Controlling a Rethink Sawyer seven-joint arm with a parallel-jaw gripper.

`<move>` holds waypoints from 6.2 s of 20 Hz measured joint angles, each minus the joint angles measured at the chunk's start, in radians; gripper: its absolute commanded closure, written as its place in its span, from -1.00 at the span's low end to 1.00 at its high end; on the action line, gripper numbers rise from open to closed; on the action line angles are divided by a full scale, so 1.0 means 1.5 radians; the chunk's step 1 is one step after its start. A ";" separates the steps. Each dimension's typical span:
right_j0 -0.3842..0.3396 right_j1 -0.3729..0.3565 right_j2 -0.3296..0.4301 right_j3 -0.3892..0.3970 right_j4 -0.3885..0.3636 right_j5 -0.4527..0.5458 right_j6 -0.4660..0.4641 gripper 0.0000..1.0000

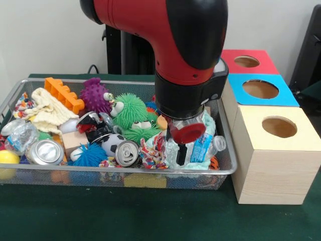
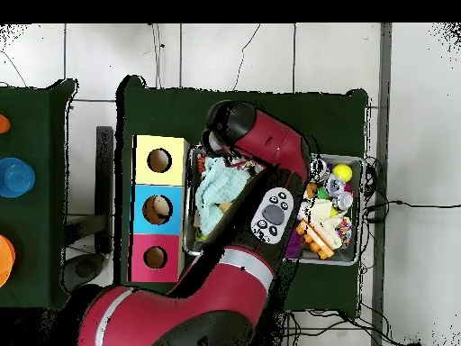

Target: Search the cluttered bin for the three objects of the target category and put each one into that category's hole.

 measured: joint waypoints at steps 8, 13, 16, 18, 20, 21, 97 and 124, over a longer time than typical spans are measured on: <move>-0.002 0.000 0.007 -0.005 0.001 0.000 0.000 -1.00; -0.006 0.000 0.012 -0.006 0.002 0.000 0.000 -1.00; -0.007 0.000 0.014 -0.006 0.002 0.000 0.000 -1.00; -0.007 0.000 0.016 -0.006 0.002 0.000 0.000 -1.00; -0.007 -0.001 0.019 -0.006 0.001 0.001 0.000 1.00; -0.007 -0.001 0.019 -0.006 0.001 0.002 0.000 1.00; 0.184 -0.248 -0.051 0.273 -0.081 -0.114 0.000 1.00; 0.292 -0.147 -0.232 0.145 -0.084 0.007 0.052 1.00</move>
